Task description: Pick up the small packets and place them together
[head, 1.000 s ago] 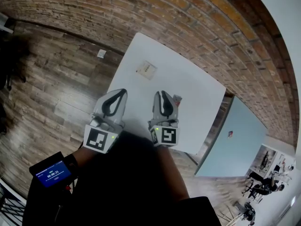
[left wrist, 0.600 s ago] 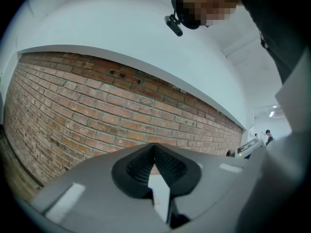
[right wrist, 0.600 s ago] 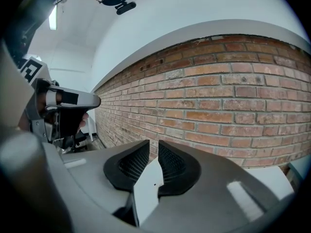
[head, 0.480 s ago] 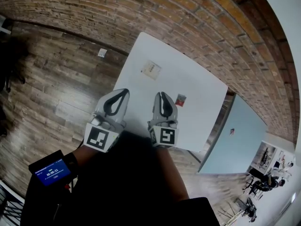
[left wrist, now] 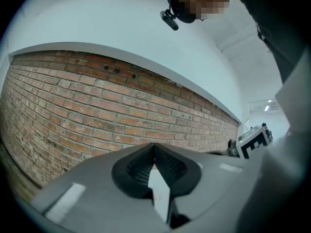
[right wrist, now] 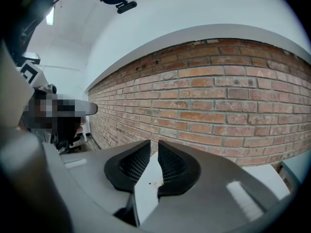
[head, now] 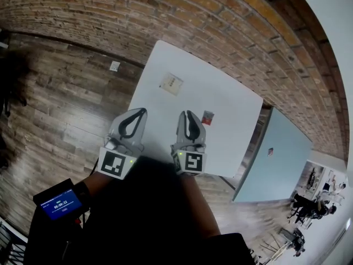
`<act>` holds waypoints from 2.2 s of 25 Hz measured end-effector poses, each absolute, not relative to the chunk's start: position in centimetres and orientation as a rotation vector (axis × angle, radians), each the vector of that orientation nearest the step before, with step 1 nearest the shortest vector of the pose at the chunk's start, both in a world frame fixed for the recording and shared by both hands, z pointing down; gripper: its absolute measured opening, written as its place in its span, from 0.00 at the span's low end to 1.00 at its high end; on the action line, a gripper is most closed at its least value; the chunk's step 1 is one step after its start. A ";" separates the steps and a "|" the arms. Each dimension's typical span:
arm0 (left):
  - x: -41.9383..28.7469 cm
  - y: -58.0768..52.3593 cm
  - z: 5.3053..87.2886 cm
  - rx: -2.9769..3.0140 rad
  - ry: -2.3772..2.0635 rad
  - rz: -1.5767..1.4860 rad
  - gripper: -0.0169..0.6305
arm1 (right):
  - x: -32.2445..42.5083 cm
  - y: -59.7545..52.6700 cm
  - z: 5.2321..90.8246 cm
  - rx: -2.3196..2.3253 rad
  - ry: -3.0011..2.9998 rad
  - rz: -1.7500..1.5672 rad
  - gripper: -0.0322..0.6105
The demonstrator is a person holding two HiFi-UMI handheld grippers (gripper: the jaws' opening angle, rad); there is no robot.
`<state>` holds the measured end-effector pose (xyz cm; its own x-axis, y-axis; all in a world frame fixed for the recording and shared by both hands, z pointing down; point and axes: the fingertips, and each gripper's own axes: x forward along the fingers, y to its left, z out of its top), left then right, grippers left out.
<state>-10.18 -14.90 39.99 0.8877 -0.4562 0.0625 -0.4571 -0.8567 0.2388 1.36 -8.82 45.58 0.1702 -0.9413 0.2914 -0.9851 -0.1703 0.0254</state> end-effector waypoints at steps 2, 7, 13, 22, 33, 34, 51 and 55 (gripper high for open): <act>-10.0 -14.7 40.1 2.795 -0.692 0.009 0.03 | 1.4 -9.1 45.4 2.253 -1.883 0.315 0.12; -9.5 -14.7 39.7 2.786 -0.673 0.008 0.03 | 1.7 -9.2 47.8 2.200 -1.862 0.399 0.14; -10.1 -15.4 40.2 2.795 -0.747 0.057 0.03 | 2.8 -10.2 51.3 2.183 -1.839 0.500 0.14; -10.8 -16.0 41.4 2.794 -0.785 0.126 0.03 | 5.0 -12.1 57.8 2.129 -1.775 0.629 0.15; -12.6 -17.0 42.5 2.780 -0.842 0.216 0.03 | 6.4 -12.0 66.7 2.090 -1.656 0.804 0.14; -12.7 -16.9 42.7 2.778 -0.844 0.226 0.03 | 6.6 -12.1 67.2 2.091 -1.650 0.812 0.15; -14.1 -17.6 43.2 2.735 -0.899 0.245 0.03 | 9.1 -14.1 71.1 2.094 -1.586 0.991 0.18; -13.7 -17.4 43.1 2.735 -0.892 0.240 0.03 | 8.9 -14.1 71.6 2.073 -1.595 1.014 0.18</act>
<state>-13.69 -17.44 43.14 0.7985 -0.5550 0.2331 -0.5970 -0.7798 0.1885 8.92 -14.11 71.60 0.1174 -0.6978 0.7066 -0.9359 -0.3157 -0.1563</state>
